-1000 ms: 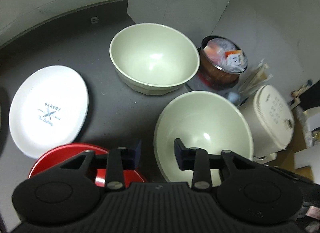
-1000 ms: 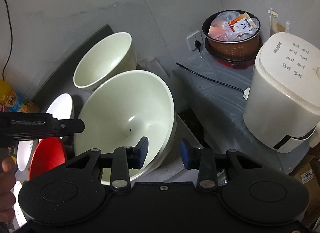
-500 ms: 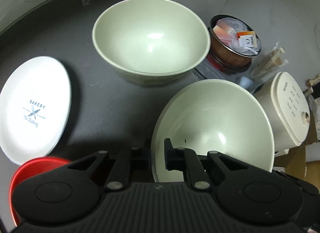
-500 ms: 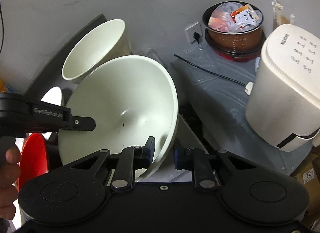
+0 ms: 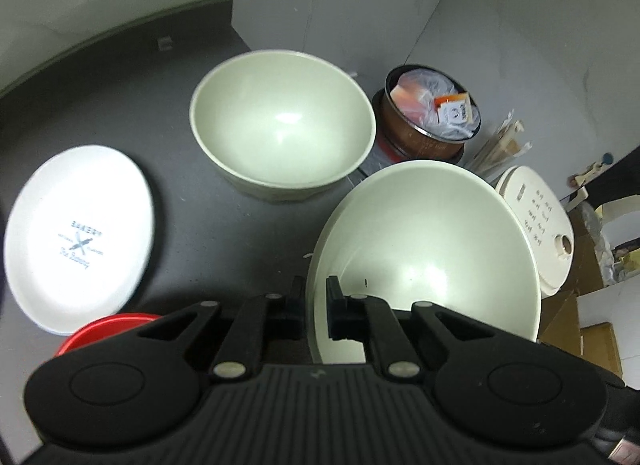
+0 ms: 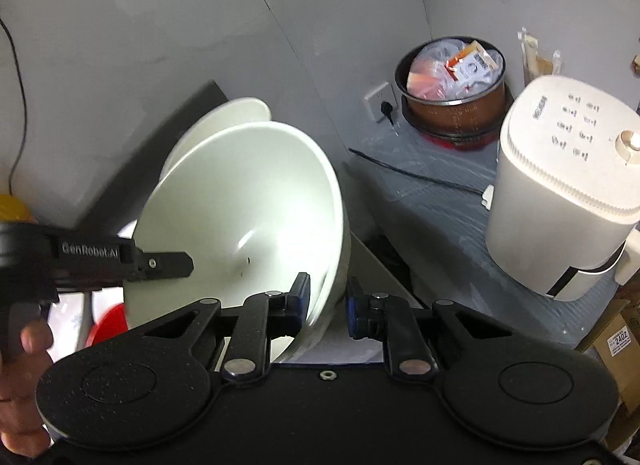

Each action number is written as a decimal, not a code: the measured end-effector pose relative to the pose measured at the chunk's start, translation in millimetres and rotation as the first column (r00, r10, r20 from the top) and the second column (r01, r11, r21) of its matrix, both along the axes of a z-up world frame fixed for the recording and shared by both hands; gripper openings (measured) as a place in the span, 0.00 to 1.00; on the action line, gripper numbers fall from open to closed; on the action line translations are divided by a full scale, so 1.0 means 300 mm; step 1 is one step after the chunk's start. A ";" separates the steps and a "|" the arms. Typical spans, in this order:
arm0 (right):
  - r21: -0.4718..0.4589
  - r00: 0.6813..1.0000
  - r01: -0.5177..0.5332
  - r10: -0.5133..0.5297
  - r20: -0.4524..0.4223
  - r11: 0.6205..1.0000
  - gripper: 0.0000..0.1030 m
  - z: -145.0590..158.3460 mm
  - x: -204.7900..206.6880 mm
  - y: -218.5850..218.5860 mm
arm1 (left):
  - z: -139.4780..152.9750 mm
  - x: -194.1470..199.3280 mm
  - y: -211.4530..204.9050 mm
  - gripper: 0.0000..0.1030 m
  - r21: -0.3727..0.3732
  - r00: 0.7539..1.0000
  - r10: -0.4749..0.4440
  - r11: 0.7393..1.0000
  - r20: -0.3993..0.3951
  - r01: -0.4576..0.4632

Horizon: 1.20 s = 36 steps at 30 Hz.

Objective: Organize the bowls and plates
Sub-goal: 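Lift the larger cream bowl with the right gripper over the red bowl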

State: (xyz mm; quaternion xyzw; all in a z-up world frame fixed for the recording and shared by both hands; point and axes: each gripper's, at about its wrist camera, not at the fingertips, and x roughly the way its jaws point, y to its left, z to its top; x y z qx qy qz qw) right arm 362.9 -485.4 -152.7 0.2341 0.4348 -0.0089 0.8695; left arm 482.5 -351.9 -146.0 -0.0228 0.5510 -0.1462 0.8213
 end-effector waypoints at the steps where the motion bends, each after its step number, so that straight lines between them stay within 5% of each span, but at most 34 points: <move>1: -0.006 1.000 -0.004 0.004 0.012 1.000 0.18 0.019 -0.003 0.011 | 0.017 -0.009 0.012 0.08 -0.002 1.000 0.003 1.000 0.009 -0.003; 19: -0.028 0.994 -0.067 0.070 0.086 0.997 0.19 0.135 -0.068 0.218 | 0.155 -0.111 0.280 0.04 -0.069 0.994 0.082 0.995 0.072 -0.077; 36: -0.054 0.983 -0.168 0.172 0.066 0.984 0.19 0.141 -0.118 0.401 | 0.139 -0.231 0.524 0.04 -0.100 0.985 0.167 0.982 0.050 -0.161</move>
